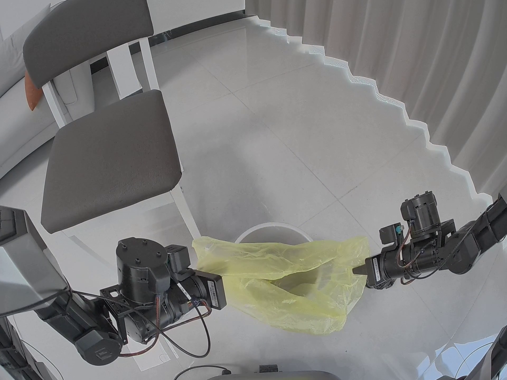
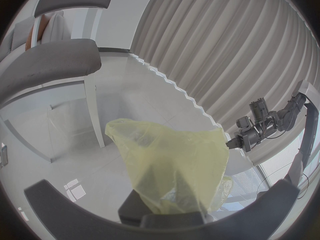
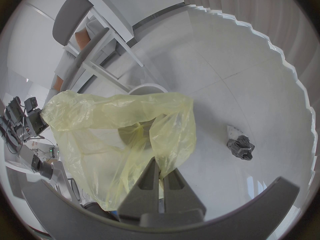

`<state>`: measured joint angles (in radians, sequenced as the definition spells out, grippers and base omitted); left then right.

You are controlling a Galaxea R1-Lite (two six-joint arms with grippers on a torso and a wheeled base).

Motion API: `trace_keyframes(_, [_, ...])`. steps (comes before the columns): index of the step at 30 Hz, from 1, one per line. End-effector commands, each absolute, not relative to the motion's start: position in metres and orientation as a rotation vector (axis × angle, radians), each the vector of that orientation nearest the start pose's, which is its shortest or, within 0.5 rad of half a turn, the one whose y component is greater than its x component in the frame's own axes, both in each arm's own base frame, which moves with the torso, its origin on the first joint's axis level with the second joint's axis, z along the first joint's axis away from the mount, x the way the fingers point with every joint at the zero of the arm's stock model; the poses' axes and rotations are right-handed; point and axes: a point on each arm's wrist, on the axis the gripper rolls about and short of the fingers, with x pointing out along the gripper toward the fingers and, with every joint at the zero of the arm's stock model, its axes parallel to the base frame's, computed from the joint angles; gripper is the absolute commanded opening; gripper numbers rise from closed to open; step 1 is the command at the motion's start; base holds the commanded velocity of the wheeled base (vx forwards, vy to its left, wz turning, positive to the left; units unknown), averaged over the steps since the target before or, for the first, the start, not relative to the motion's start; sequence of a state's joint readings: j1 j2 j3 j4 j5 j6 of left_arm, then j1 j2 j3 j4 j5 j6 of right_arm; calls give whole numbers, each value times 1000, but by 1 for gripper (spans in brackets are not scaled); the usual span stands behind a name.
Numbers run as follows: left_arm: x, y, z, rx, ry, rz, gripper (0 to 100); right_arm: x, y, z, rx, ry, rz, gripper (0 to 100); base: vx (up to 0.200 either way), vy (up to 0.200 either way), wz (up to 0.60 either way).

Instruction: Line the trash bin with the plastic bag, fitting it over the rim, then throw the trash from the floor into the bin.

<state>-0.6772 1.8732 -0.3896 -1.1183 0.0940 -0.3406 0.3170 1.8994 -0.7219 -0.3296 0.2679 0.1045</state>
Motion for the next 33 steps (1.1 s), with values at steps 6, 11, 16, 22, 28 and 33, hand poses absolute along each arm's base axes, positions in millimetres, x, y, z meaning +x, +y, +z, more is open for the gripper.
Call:
trace_keyframes(6, [222, -176, 65, -180, 449, -506, 0, 284, 97, 66, 81, 912, 520, 0, 0, 0, 0])
trace_keyframes(11, [230, -179, 49, -187, 438, -504, 0, 298, 98, 56, 115, 921, 543, 0, 0, 0, 0])
trace_keyframes(16, [236, -178, 40, -183, 453, -491, 0, 311, 100, 46, 118, 932, 539, 0, 0, 0, 0])
trace_keyframes(22, [251, -170, 40, -204, 440, -472, 0, 331, 106, 37, 121, 925, 540, 0, 0, 0, 0])
trace_keyframes(28, [271, -158, 52, -240, 381, -457, 0, 335, 106, 43, 153, 902, 574, 0, 0, 0, 0])
trace_keyframes(33, [276, -161, 44, -237, 400, -466, 0, 337, 100, 44, 172, 902, 560, 0, 0, 0, 0])
